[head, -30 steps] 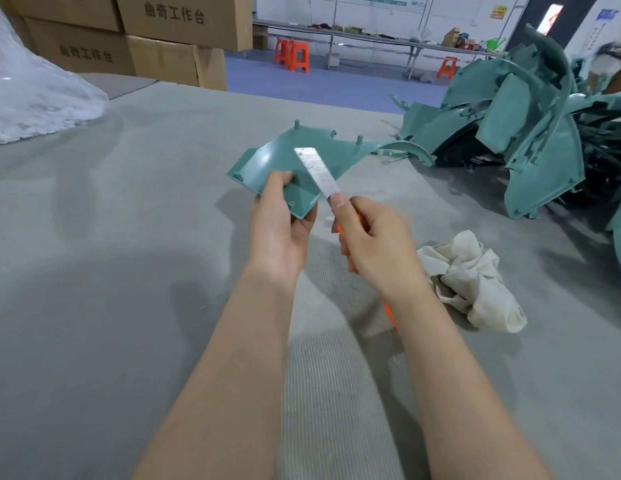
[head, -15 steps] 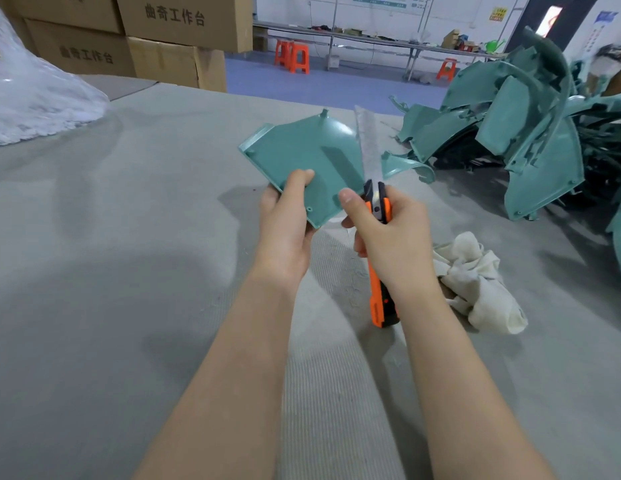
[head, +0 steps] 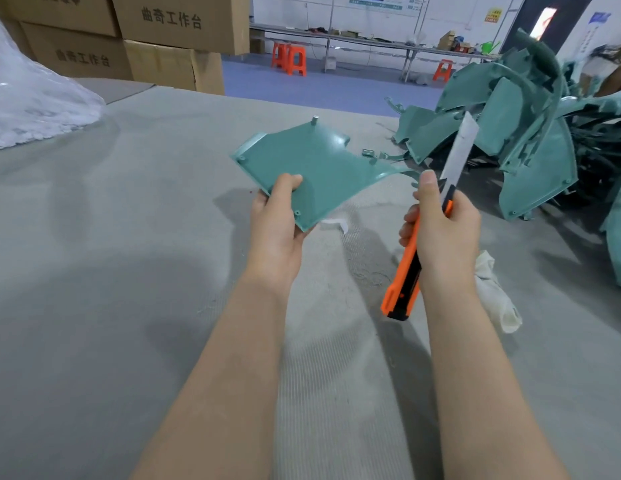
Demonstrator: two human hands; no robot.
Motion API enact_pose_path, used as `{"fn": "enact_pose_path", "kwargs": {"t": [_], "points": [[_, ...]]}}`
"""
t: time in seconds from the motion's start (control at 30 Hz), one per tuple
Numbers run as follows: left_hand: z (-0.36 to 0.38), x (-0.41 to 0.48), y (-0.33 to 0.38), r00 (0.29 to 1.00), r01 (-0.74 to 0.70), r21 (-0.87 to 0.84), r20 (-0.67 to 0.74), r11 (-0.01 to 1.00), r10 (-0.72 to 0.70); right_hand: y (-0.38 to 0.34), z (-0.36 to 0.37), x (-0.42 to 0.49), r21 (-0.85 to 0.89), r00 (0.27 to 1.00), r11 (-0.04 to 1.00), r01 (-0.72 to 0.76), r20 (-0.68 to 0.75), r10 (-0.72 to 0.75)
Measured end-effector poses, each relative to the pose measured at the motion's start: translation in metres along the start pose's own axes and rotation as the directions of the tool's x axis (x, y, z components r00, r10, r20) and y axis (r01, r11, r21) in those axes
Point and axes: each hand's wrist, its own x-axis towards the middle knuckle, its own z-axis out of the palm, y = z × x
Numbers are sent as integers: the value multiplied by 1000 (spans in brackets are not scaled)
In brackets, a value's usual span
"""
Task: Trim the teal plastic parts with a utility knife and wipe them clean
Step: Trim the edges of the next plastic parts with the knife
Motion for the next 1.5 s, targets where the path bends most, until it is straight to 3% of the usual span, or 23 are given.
{"fn": "enact_pose_path", "kwargs": {"t": [0.07, 0.2, 0.4, 0.7, 1.5], "points": [[-1, 1, 1, 998, 14, -38, -53, 999, -15, 0, 5, -3, -7, 997, 1000, -12, 70, 12], [-2, 1, 3, 996, 31, -110, -77, 993, -40, 5, 13, -9, -187, 978, 979, 76, 207, -36], [0, -2, 4, 996, 60, -137, -59, 989, -69, 9, 17, -12, -270, 960, 951, 147, 272, -71], [0, -1, 6, 996, 63, -165, -54, 984, -72, 11, 18, -14, -263, 946, 946, 188, 308, -102], [-2, 0, 8, 996, 70, -171, -35, 983, -77, 2, 16, -19, -184, 919, 979, 84, 394, -5]]}}
